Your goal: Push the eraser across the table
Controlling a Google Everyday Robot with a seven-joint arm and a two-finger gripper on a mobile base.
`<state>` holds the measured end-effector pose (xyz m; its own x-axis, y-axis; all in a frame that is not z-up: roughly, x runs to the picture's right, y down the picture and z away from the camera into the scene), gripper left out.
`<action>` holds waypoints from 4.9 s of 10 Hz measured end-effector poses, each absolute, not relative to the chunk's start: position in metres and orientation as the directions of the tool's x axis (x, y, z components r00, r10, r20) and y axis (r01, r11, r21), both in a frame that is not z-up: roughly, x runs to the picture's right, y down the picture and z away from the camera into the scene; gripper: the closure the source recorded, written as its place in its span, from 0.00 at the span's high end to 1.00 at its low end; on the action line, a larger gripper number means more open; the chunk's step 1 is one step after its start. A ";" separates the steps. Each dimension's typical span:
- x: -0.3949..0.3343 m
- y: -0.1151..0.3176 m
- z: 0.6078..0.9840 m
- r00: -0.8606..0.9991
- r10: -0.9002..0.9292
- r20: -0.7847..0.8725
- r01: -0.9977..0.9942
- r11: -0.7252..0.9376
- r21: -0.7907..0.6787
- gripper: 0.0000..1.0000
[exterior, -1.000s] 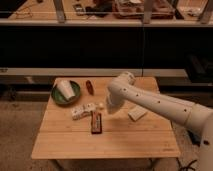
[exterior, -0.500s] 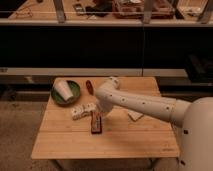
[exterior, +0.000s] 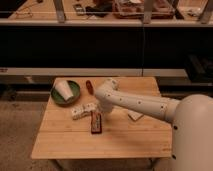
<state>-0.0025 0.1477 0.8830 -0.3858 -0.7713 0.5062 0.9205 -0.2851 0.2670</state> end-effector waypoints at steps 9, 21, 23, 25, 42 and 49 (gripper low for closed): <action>-0.061 0.172 0.868 -0.480 -0.714 0.510 0.860 -0.270 0.433 0.00; -0.034 0.174 0.854 -0.426 -0.689 0.586 0.905 -0.323 0.277 0.00; -0.029 0.180 0.848 -0.431 -0.688 0.585 0.902 -0.318 0.291 0.00; -0.032 0.196 0.841 -0.454 -0.672 0.585 0.890 -0.315 0.329 0.00; -0.134 0.242 0.798 -0.639 -0.550 0.538 0.756 -0.320 0.571 0.00; -0.144 0.251 0.801 -0.611 -0.529 0.589 0.780 -0.276 0.562 0.00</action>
<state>-0.1437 0.2510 0.8006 -0.6111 -0.5291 0.5888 0.7800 -0.2758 0.5617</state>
